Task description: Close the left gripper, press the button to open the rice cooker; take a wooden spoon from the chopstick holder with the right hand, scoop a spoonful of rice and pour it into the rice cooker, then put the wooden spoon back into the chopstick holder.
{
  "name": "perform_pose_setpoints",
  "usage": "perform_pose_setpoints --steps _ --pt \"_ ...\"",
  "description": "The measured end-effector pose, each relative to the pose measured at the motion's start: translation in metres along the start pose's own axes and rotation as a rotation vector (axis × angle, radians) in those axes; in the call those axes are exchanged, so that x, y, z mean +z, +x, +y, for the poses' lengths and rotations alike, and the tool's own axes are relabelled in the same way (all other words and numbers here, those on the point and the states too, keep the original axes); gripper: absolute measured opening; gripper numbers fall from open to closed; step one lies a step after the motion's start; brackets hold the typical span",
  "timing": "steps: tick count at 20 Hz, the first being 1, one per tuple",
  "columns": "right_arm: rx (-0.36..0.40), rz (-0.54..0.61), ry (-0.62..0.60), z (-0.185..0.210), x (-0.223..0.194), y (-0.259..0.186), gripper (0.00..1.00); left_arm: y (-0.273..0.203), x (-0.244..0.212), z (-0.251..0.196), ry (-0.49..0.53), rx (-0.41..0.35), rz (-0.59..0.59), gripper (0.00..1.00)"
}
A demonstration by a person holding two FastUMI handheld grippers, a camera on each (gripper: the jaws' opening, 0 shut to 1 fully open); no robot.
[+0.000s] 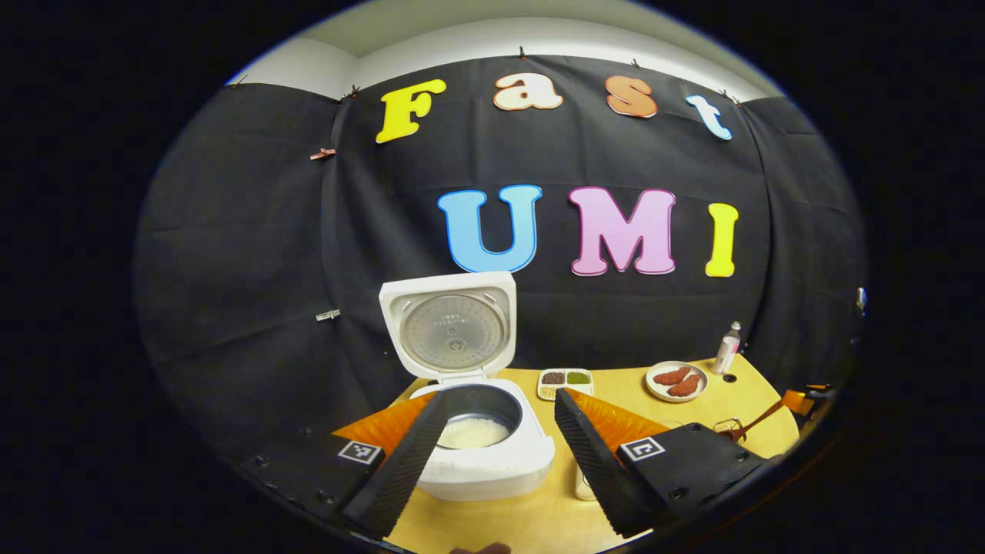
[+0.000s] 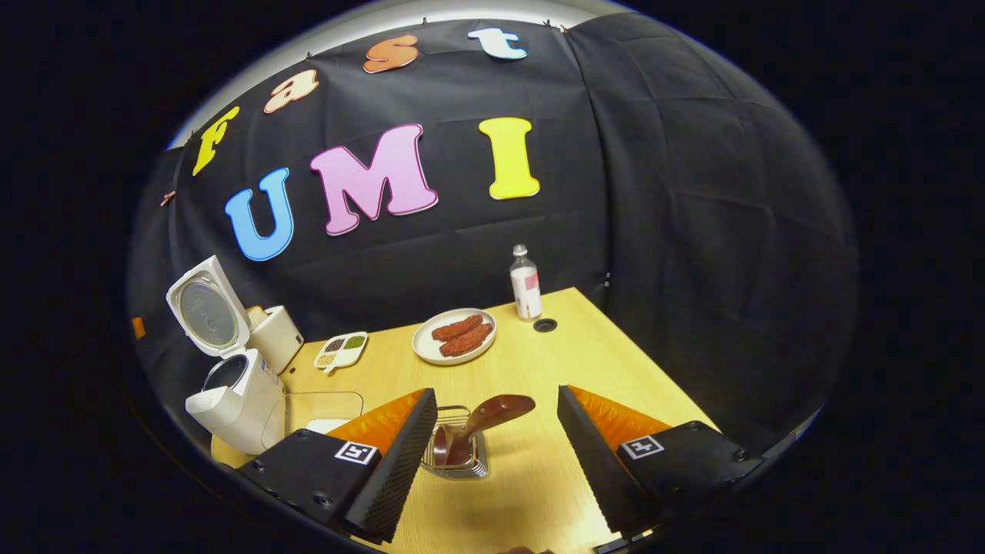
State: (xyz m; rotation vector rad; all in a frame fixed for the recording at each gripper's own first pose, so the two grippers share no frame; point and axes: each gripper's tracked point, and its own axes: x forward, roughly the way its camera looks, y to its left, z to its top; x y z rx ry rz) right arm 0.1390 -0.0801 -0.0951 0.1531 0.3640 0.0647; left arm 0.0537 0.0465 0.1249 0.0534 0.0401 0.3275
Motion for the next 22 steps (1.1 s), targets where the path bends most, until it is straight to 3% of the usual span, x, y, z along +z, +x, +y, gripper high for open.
perform_pose_setpoints --steps 7,13,16,22 --pt "-0.035 -0.123 -0.014 0.01 0.027 -0.038 0.99 0.068 0.077 0.027 -0.004 0.027 -0.048 0.97" --pt "-0.055 -0.113 -0.051 0.014 0.017 -0.069 0.98 0.145 0.127 0.051 -0.037 0.013 -0.091 0.96" --pt "-0.1 -0.132 -0.071 0.007 0.023 -0.083 0.99 0.186 0.149 0.07 -0.017 0.019 -0.128 0.96" --pt "-0.211 -0.17 -0.046 -0.008 0.035 -0.108 0.99 0.265 0.14 0.085 0.002 -0.028 -0.093 0.97"
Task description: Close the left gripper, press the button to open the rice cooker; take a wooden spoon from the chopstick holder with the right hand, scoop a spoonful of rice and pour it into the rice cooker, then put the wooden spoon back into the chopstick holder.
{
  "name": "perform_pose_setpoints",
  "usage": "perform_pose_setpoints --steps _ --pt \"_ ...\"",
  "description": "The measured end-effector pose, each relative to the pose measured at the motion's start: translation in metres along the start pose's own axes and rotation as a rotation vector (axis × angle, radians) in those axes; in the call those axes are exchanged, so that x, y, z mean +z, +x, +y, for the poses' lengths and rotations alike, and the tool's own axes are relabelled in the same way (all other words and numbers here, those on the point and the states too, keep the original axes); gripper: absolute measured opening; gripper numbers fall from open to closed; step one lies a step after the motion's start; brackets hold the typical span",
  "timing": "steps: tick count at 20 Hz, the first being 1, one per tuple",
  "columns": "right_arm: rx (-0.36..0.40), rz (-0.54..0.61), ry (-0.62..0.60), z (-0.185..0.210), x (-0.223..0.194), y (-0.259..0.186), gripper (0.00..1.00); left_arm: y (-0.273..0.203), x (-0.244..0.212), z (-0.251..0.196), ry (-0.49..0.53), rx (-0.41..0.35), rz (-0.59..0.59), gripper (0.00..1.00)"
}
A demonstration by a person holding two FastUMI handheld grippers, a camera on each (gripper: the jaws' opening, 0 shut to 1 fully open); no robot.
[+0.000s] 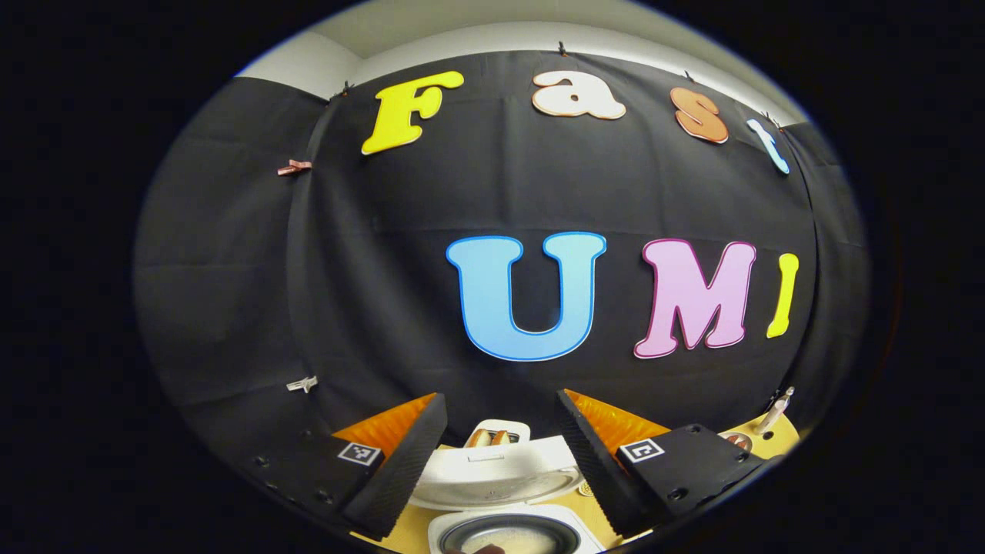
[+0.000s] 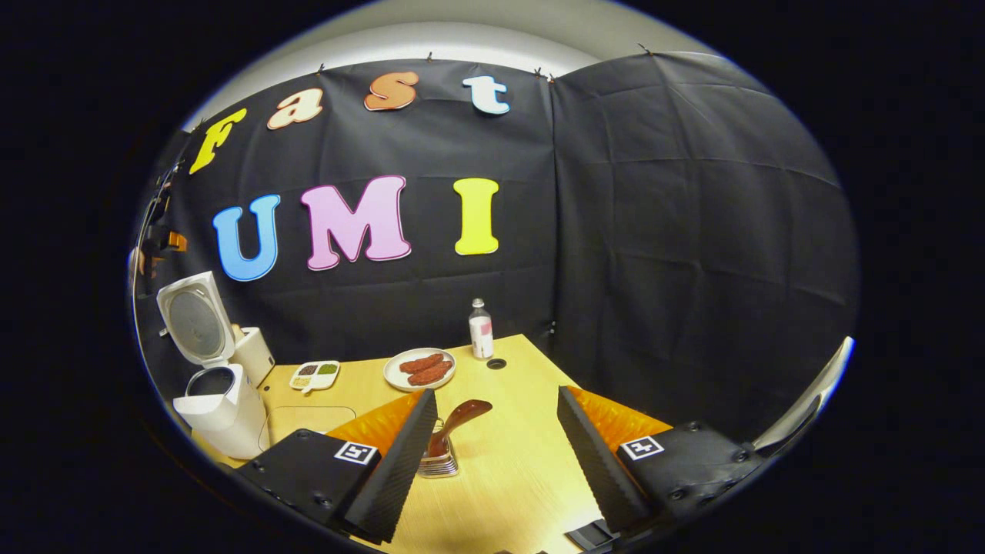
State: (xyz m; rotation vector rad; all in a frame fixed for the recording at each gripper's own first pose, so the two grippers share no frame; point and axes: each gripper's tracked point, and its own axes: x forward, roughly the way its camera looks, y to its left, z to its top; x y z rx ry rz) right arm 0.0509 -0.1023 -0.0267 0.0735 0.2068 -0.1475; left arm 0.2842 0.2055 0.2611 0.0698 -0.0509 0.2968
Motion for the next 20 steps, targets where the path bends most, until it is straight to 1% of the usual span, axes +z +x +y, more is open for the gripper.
perform_pose_setpoints --steps 2,4,7,8,10,12,15,17,20 --pt "-0.023 -0.004 -0.004 -0.001 -0.001 -0.005 0.98 0.018 -0.016 -0.001 -0.039 -0.038 0.024 0.97" --pt "-0.03 0.005 0.003 0.003 -0.001 -0.007 0.99 0.035 -0.031 0.006 -0.063 -0.033 0.058 0.97" --pt "-0.025 -0.009 0.022 0.016 0.003 -0.008 0.98 0.05 -0.052 0.012 0.008 -0.015 0.128 0.98" --pt "-0.02 -0.013 0.02 0.021 0.003 -0.008 0.98 0.052 -0.055 0.011 0.021 -0.011 0.15 0.98" --pt "-0.008 -0.019 0.005 0.031 0.0 -0.006 0.98 0.054 -0.055 0.01 0.021 0.001 0.153 1.0" --pt "0.018 -0.007 0.004 0.045 -0.006 -0.004 0.98 0.048 -0.058 0.008 0.005 0.01 0.177 0.99" --pt "0.084 -0.002 -0.005 0.068 -0.008 0.002 0.98 0.03 -0.068 0.002 -0.032 -0.006 0.241 0.99" --pt "0.121 -0.004 -0.022 0.076 -0.011 0.004 0.98 0.014 -0.077 -0.003 -0.059 -0.021 0.291 1.0" --pt "0.169 -0.006 -0.01 0.083 -0.013 0.007 0.98 -0.009 -0.09 -0.009 -0.077 -0.038 0.349 1.0"
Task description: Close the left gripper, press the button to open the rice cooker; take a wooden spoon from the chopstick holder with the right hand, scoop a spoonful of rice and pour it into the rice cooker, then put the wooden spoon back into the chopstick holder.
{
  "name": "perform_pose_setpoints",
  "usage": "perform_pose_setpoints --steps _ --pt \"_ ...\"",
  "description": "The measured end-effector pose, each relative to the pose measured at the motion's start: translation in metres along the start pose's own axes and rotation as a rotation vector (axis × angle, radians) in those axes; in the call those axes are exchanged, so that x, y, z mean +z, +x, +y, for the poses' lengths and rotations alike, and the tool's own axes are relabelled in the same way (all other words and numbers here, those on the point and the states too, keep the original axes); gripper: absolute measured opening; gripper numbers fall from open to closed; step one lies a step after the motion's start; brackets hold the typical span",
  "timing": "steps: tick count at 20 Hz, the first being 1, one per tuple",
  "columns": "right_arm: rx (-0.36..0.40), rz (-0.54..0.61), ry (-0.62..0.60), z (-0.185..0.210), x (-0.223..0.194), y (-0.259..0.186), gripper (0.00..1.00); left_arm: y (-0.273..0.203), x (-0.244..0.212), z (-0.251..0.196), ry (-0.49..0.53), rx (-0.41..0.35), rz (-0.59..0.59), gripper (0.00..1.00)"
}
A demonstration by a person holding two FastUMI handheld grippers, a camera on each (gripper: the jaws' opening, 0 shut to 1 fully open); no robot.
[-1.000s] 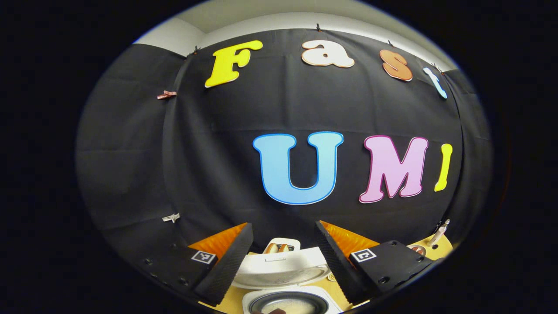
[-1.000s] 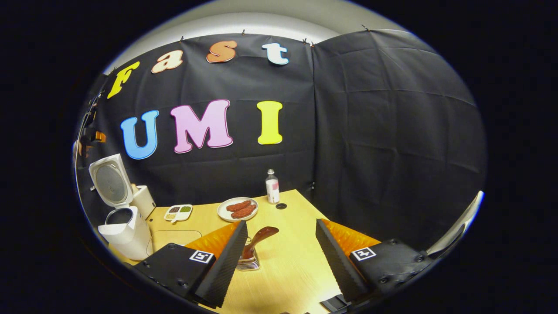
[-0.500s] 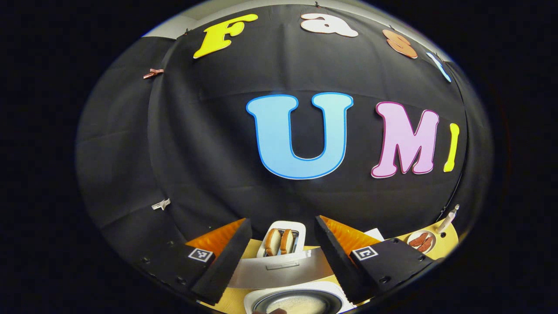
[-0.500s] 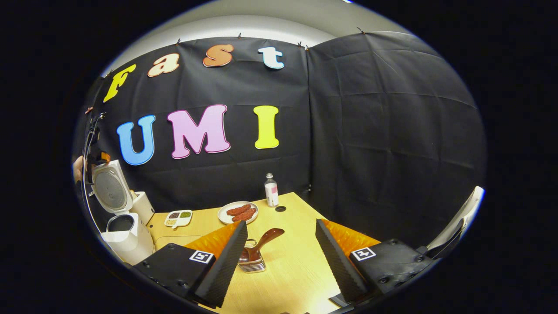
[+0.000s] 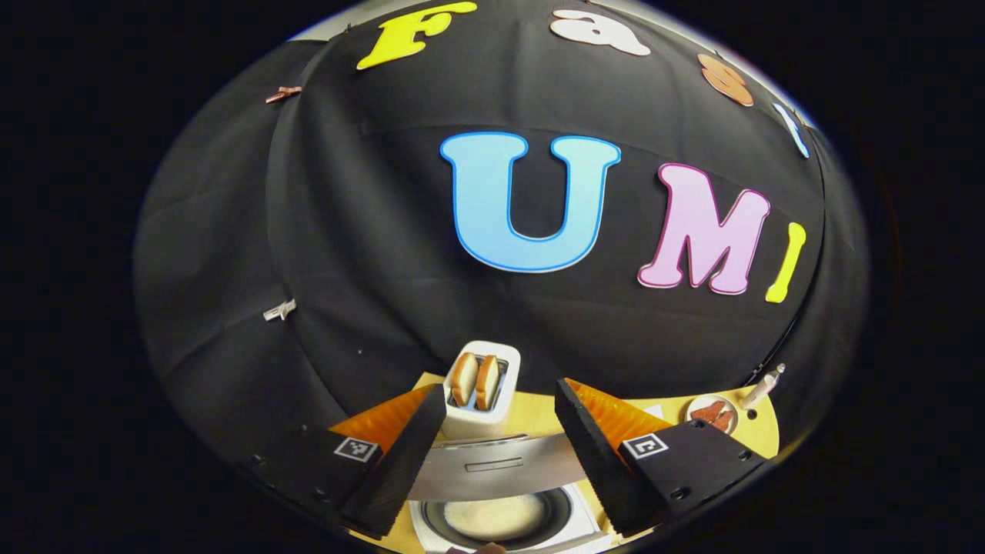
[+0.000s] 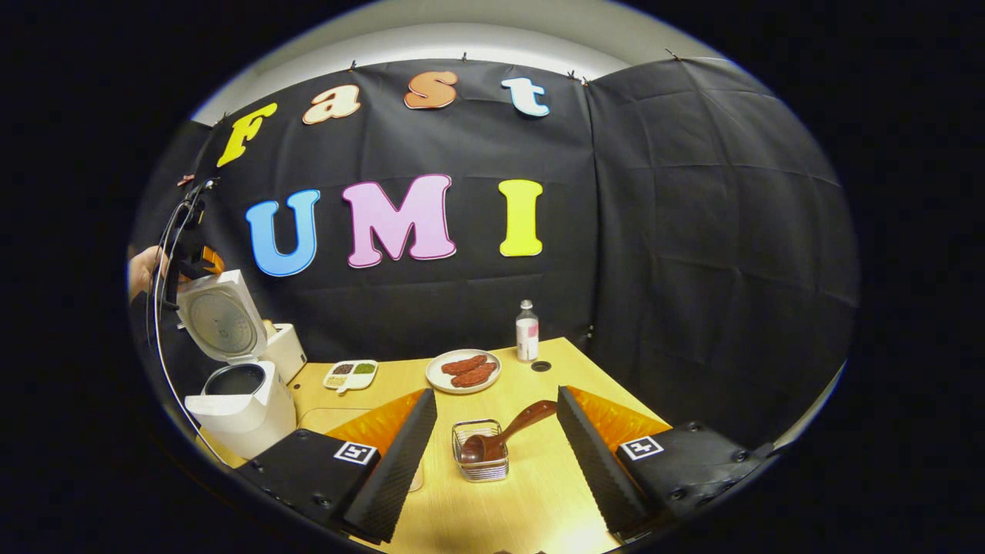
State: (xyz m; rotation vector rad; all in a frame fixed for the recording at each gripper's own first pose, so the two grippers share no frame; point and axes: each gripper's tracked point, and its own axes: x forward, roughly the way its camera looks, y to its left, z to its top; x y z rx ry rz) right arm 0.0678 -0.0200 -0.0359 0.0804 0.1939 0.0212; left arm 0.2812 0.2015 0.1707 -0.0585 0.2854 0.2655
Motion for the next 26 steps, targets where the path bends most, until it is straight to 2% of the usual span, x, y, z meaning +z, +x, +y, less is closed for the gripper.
perform_pose_setpoints --steps 6,11,17,26 --pt "0.038 0.036 0.063 -0.009 -0.013 0.009 0.98 -0.036 -0.042 -0.007 0.015 0.029 0.057 1.0" --pt "0.067 0.033 -0.002 -0.017 -0.013 0.009 0.99 -0.058 -0.08 -0.012 -0.048 0.043 0.087 1.0" --pt "0.123 0.06 -0.036 -0.011 -0.021 0.008 0.98 -0.071 -0.128 -0.019 -0.038 0.057 0.075 1.0" --pt "0.239 0.134 -0.141 0.02 -0.052 -0.008 0.99 -0.073 -0.202 -0.027 0.006 0.052 0.085 1.0"
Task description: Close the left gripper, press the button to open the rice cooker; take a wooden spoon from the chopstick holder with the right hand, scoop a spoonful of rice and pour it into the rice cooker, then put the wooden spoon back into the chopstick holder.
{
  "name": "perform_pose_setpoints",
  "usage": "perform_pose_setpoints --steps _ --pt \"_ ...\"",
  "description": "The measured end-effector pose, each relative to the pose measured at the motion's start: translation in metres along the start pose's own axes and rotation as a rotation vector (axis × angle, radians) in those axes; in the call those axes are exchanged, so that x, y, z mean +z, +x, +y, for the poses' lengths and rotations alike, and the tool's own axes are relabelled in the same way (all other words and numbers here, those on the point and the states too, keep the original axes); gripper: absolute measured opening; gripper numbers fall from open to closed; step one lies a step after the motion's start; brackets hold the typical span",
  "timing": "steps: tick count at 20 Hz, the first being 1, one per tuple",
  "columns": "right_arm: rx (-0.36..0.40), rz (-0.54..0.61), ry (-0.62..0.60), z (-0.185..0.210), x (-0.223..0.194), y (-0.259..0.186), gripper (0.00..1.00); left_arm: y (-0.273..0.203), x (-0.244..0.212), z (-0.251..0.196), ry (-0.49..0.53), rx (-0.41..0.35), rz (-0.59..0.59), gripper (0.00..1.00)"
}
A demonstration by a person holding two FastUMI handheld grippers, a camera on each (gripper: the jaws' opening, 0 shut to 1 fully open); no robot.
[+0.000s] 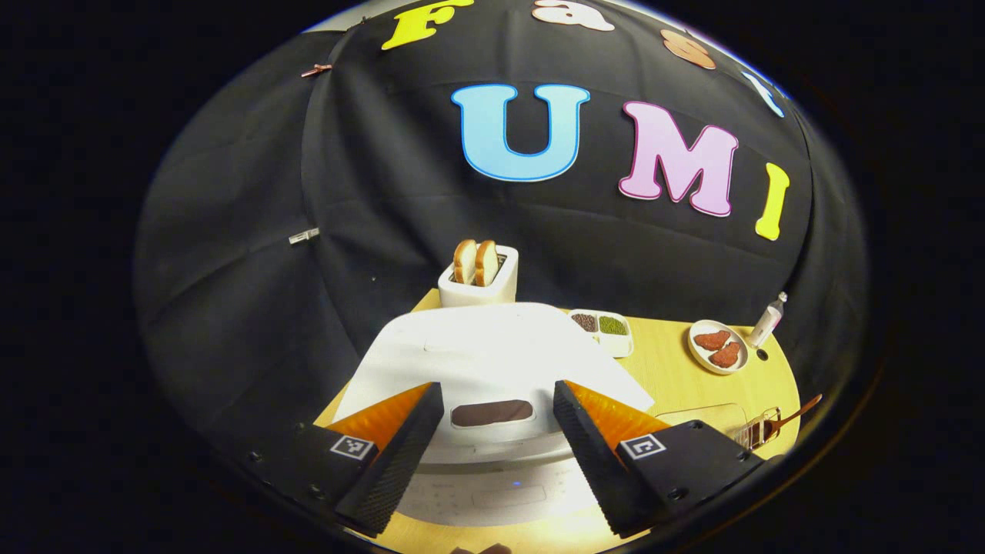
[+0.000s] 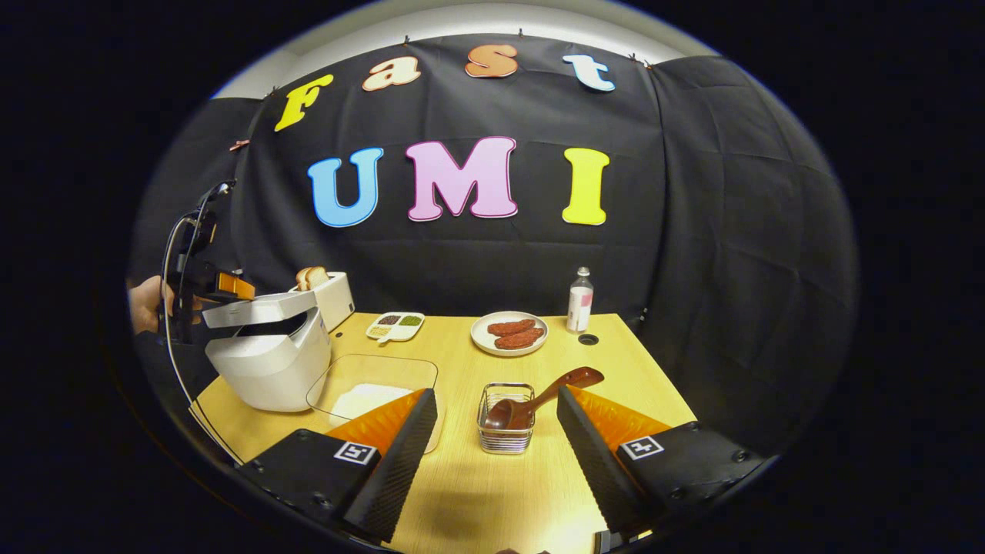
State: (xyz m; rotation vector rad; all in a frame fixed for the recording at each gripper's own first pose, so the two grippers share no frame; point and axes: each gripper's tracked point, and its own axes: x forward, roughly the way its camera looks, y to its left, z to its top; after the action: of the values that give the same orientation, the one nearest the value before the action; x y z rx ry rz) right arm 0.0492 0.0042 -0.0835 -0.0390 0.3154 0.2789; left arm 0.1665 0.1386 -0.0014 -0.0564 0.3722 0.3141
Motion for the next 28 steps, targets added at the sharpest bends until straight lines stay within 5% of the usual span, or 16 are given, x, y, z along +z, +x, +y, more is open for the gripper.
perform_pose_setpoints --steps 8,18,23,28 --pt "0.012 0.032 -0.03 0.011 -0.014 -0.004 0.99 0.011 -0.047 -0.002 0.028 0.027 0.054 1.0" --pt "0.003 0.048 -0.008 0.023 -0.018 -0.002 0.99 0.007 -0.041 -0.007 0.087 -0.04 -0.036 1.0" --pt "-0.009 -0.006 -0.006 0.035 0.013 0.01 0.99 -0.055 0.012 -0.011 0.139 -0.023 -0.265 0.97" --pt "-0.03 -0.079 0.0 0.053 0.057 0.009 0.99 -0.137 0.039 -0.034 0.16 -0.124 -0.418 0.97"
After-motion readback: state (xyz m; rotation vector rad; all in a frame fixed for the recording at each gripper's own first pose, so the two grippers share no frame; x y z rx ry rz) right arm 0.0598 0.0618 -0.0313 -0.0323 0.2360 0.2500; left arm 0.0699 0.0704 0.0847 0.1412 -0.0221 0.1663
